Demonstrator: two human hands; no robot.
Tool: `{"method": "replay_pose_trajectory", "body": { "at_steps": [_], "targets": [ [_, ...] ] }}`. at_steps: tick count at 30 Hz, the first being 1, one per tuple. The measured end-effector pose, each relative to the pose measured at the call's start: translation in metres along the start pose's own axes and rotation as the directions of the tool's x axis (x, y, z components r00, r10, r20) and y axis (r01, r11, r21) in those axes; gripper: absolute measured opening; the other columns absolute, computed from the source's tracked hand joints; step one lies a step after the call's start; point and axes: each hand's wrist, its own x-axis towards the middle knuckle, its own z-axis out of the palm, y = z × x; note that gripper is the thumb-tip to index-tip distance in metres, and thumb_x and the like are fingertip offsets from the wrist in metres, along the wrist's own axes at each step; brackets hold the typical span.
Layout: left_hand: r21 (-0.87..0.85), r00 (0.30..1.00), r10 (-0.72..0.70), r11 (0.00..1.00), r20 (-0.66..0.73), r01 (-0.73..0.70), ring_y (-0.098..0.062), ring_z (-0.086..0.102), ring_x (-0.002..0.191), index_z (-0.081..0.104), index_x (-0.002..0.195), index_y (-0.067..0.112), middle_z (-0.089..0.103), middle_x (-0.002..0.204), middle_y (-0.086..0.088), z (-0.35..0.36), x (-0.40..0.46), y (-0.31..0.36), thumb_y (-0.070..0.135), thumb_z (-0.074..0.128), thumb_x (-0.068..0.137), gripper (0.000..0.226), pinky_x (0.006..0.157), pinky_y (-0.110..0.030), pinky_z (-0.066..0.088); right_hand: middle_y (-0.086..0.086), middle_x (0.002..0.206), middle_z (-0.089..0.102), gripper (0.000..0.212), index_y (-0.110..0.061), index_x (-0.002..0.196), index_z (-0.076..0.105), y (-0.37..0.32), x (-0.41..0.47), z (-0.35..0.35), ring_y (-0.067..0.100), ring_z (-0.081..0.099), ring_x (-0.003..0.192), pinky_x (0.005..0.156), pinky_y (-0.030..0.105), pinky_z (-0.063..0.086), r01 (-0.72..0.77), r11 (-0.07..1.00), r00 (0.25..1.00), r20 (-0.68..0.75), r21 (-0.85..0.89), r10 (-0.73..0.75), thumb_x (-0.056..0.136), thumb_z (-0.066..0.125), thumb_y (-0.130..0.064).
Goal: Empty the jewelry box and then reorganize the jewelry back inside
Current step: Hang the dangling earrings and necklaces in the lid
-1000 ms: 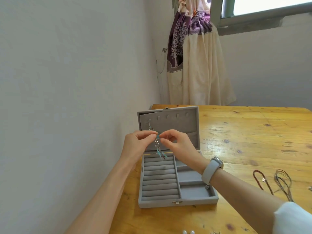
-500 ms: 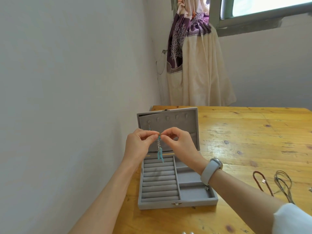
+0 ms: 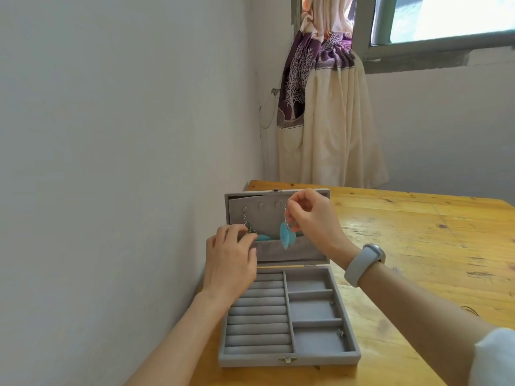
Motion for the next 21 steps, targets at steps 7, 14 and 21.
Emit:
{"method": "replay_pose_trajectory", "body": {
  "at_steps": [7,14,21],
  "targets": [
    [0.23,0.994,0.1,0.969,-0.032,-0.09,-0.028,0.041,0.108,0.069,0.096,0.013,0.059,0.111,-0.013,0.021,-0.005,-0.005,0.021,0.077,0.061,0.036,0.082,-0.045,0.047,0.009,0.072,0.064,0.017,-0.019,0.074,0.052,0.003,0.018,0.005,0.024,0.065,0.069,0.07,0.046,0.056,-0.019,0.99,0.998,-0.067,-0.142,0.01,0.087,0.05,-0.009],
    [0.231,0.994,0.107,0.968,-0.01,-0.102,-0.031,0.038,0.117,0.066,0.097,0.015,0.056,0.119,-0.014,0.028,-0.007,-0.012,0.024,0.075,0.064,0.036,0.089,-0.048,0.044,-0.013,0.065,0.052,0.008,-0.01,0.088,0.059,-0.007,0.019,0.017,0.003,0.052,0.063,0.061,0.017,0.04,0.093,0.95,0.947,-0.267,-0.297,-0.177,0.088,0.051,-0.012],
    [0.246,0.994,0.111,0.964,-0.013,-0.105,-0.033,0.036,0.119,0.066,0.103,0.015,0.055,0.121,-0.016,0.035,-0.006,-0.014,0.02,0.074,0.064,0.04,0.093,-0.05,0.041,-0.001,0.071,0.062,0.009,-0.019,0.08,0.056,0.009,0.018,0.02,0.022,0.064,0.075,0.072,0.045,0.054,0.01,0.964,0.983,-0.176,-0.266,-0.058,0.086,0.052,-0.014]
  ]
}}
